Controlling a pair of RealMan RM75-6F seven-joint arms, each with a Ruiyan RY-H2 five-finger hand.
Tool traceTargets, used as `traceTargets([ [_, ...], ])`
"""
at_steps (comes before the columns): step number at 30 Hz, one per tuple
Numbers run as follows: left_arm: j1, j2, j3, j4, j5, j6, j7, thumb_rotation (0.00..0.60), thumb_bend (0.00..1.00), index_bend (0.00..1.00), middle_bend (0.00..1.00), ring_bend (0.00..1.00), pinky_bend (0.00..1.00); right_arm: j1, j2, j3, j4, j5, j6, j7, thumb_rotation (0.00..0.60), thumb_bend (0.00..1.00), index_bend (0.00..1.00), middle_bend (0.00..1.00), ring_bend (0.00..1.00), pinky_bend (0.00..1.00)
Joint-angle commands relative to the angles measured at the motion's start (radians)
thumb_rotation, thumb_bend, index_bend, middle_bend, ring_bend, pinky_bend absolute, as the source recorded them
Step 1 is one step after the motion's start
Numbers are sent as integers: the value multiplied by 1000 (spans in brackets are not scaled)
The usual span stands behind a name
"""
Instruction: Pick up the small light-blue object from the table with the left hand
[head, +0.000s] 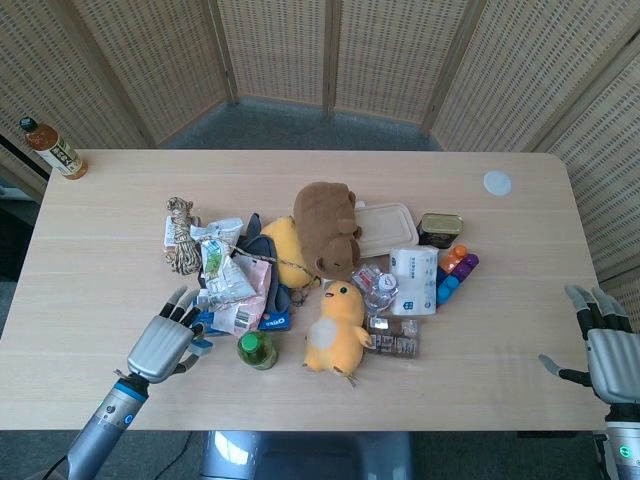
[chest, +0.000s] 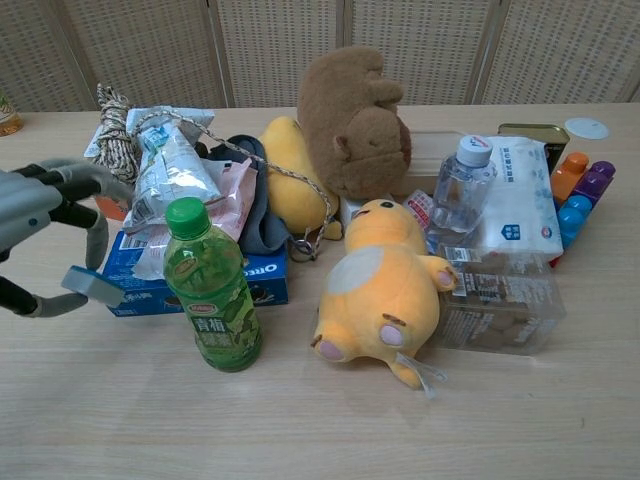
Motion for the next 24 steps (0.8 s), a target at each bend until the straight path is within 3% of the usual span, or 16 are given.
traceTargets([
  [1,-8,61,-34,-92,18,35,31,600,304,717,0,0,0,0,-1,0,-1,-1,0,0,533,0,0,0,0,0],
  [14,-42,221,-167,-325,-9,94,116,600,299,720,0,0,0,-1,-1,-1,-2,0,1,-3,535,0,0,0,0,0],
  [24,-70,289,-221,-410,-29,97,163,600,293,720,0,0,0,0,-8,-6,0,-4,-4,-17,529,0,0,0,0,0],
])
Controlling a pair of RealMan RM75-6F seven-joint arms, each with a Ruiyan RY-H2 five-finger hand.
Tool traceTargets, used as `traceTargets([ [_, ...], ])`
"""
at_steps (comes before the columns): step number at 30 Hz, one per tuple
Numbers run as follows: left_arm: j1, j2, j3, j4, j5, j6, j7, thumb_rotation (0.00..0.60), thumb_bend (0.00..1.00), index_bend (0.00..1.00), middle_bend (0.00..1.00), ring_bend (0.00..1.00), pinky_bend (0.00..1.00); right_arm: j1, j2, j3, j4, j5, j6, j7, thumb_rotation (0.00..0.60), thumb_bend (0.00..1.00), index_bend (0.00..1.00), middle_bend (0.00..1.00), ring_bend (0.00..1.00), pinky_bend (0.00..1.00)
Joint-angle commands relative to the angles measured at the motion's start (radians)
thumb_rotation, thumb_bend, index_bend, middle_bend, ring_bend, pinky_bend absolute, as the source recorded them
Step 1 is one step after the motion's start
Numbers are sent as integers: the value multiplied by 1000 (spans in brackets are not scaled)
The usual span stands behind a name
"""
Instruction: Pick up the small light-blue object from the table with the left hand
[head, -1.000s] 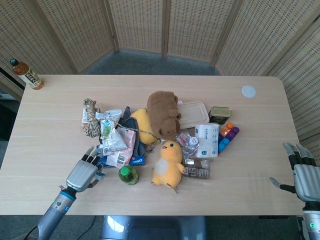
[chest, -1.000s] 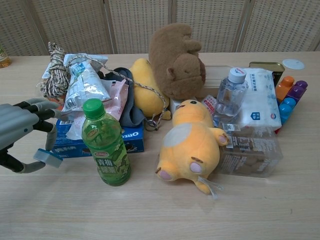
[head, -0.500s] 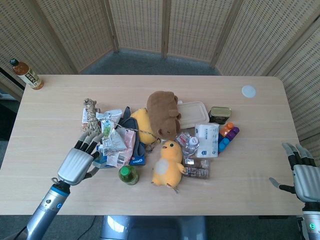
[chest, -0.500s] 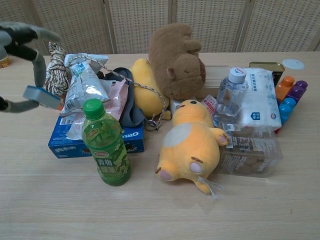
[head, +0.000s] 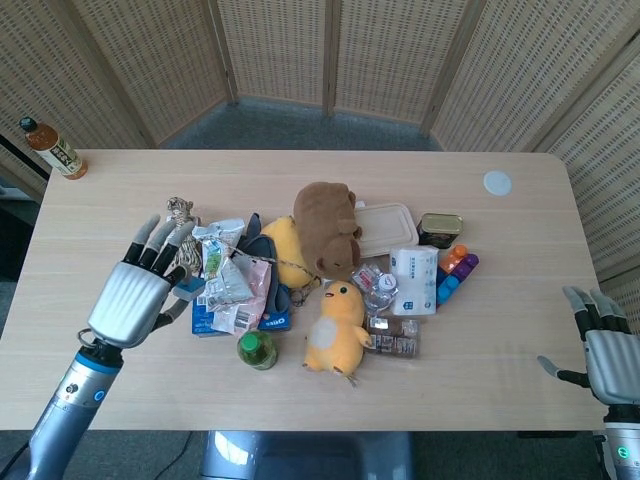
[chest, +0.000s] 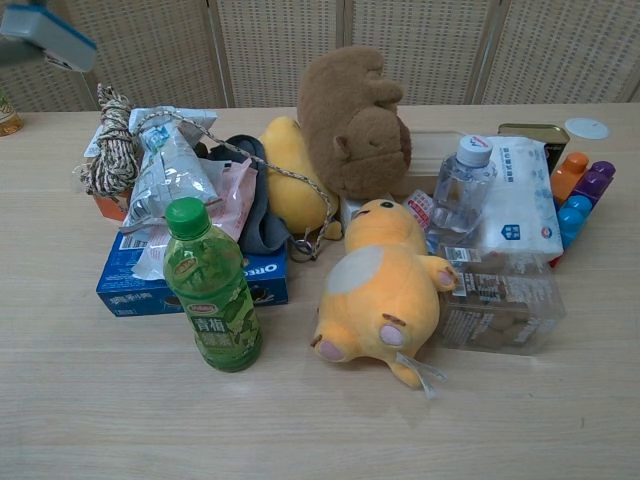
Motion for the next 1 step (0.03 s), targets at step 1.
traceTargets([
  [1,-7,6,-7,-11,-8,-2,9,600,292,720,0,0,0,0,-2,-1,0,-1,0,-2,533,0,0,0,0,0],
])
